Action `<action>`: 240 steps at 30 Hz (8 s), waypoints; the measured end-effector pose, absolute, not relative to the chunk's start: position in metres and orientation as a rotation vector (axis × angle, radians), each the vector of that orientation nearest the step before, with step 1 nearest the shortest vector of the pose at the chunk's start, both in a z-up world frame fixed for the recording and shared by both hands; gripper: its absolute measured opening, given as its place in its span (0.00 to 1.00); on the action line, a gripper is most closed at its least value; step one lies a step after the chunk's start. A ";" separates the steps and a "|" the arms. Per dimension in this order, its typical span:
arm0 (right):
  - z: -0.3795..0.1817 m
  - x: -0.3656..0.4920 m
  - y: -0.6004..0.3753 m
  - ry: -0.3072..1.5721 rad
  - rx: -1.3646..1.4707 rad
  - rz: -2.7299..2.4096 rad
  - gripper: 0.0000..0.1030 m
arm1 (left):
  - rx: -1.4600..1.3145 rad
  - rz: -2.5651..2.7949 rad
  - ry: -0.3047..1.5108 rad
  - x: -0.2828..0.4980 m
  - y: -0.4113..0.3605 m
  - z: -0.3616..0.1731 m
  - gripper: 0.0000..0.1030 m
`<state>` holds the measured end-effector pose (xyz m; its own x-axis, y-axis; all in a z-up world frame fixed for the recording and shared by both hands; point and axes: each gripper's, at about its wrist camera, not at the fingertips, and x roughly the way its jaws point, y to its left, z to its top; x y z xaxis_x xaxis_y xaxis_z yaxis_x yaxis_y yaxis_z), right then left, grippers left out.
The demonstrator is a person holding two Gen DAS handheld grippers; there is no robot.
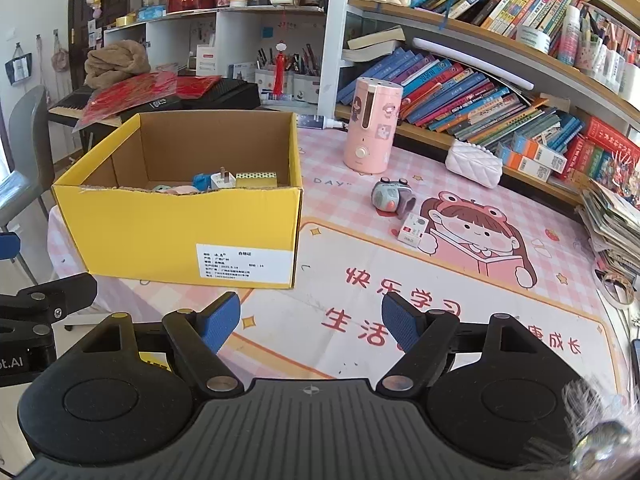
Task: Organize objects
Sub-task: 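Withdraw both grippers from the yellow box back over the table, then move the left gripper toward the toy truck while the right gripper approaches the white pin box, then close the left gripper on the toy truck while the right gripper grasps the white pin box, then lift and carry the toy truck and pin box with both grippers toward the yellow box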
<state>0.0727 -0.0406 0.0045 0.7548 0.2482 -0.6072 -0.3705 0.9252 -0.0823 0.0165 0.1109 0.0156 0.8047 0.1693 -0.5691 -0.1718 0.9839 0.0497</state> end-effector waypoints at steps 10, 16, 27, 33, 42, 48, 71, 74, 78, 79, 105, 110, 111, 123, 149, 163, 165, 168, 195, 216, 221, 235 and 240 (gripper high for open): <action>0.004 0.062 -0.048 0.634 -0.192 0.314 0.75 | 0.005 0.156 0.608 0.011 0.104 0.015 0.87; 0.004 0.057 -0.053 0.634 -0.188 0.300 0.75 | 0.010 0.140 0.604 0.008 0.100 0.015 0.87; 0.003 0.053 -0.058 0.636 -0.177 0.287 0.75 | 0.015 0.133 0.604 0.004 0.096 0.015 0.87; 0.000 0.049 -0.061 0.639 -0.177 0.281 0.75 | 0.019 0.122 0.603 0.001 0.092 0.013 0.87; 0.001 0.042 -0.075 0.640 -0.170 0.229 0.75 | 0.040 0.053 0.597 0.008 0.079 0.014 0.87; 0.000 0.044 -0.091 0.644 -0.146 0.170 0.75 | 0.064 -0.004 0.595 0.018 0.066 0.013 0.87; 0.001 0.097 -0.142 0.666 -0.125 0.096 0.75 | 0.097 -0.080 0.594 0.086 0.015 0.014 0.87; 0.001 0.111 -0.145 0.667 -0.133 0.112 0.75 | 0.093 -0.066 0.597 0.098 0.010 0.014 0.87; 0.002 0.131 -0.151 0.670 -0.138 0.131 0.75 | 0.087 -0.047 0.601 0.113 0.004 0.013 0.87; 0.001 0.136 -0.153 0.670 -0.141 0.136 0.75 | 0.085 -0.043 0.603 0.116 0.002 0.013 0.87; -0.006 0.223 -0.199 0.678 -0.131 0.283 0.73 | 0.071 0.100 0.649 0.181 -0.047 0.005 0.87; -0.009 0.240 -0.208 0.676 -0.121 0.308 0.73 | 0.069 0.137 0.664 0.194 -0.051 0.001 0.87; -0.009 0.244 -0.209 0.675 -0.121 0.314 0.73 | 0.069 0.142 0.666 0.197 -0.052 0.000 0.87; -0.025 0.299 -0.196 0.683 -0.173 0.519 0.72 | 0.054 0.227 0.666 0.237 -0.053 0.002 0.87; -0.085 0.373 -0.139 0.688 -0.308 0.842 0.58 | 0.071 0.301 0.699 0.255 -0.044 0.004 0.87; -0.056 0.342 -0.186 0.677 -0.251 0.703 0.56 | 0.062 0.237 0.673 0.268 -0.057 -0.002 0.87; -0.051 0.334 -0.196 0.675 -0.247 0.671 0.56 | 0.064 0.224 0.672 0.275 -0.061 -0.005 0.87; -0.046 0.324 -0.212 0.684 -0.232 0.614 0.56 | 0.058 0.214 0.675 0.285 -0.065 -0.012 0.87; -0.037 0.299 -0.260 0.733 -0.131 0.451 0.56 | -0.091 0.246 0.764 0.371 -0.058 -0.065 0.87; -0.037 0.296 -0.262 0.750 -0.101 0.424 0.56 | -0.083 0.201 0.680 0.352 -0.066 -0.045 0.61; -0.033 0.287 -0.257 0.745 -0.088 0.421 0.56 | -0.110 0.150 0.643 0.324 -0.067 -0.022 0.61; -0.020 0.229 -0.228 0.766 -0.068 0.400 0.56 | -0.168 0.009 0.627 0.215 -0.046 0.010 0.61; -0.014 0.206 -0.206 0.766 -0.073 0.400 0.56 | -0.186 -0.002 0.637 0.176 -0.024 0.011 0.61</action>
<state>0.2058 -0.2063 -0.0138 0.6491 0.3256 -0.6875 -0.3781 0.9223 0.0798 0.1760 -0.0240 0.0113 0.8045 -0.0589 -0.5911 -0.0552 0.9833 -0.1732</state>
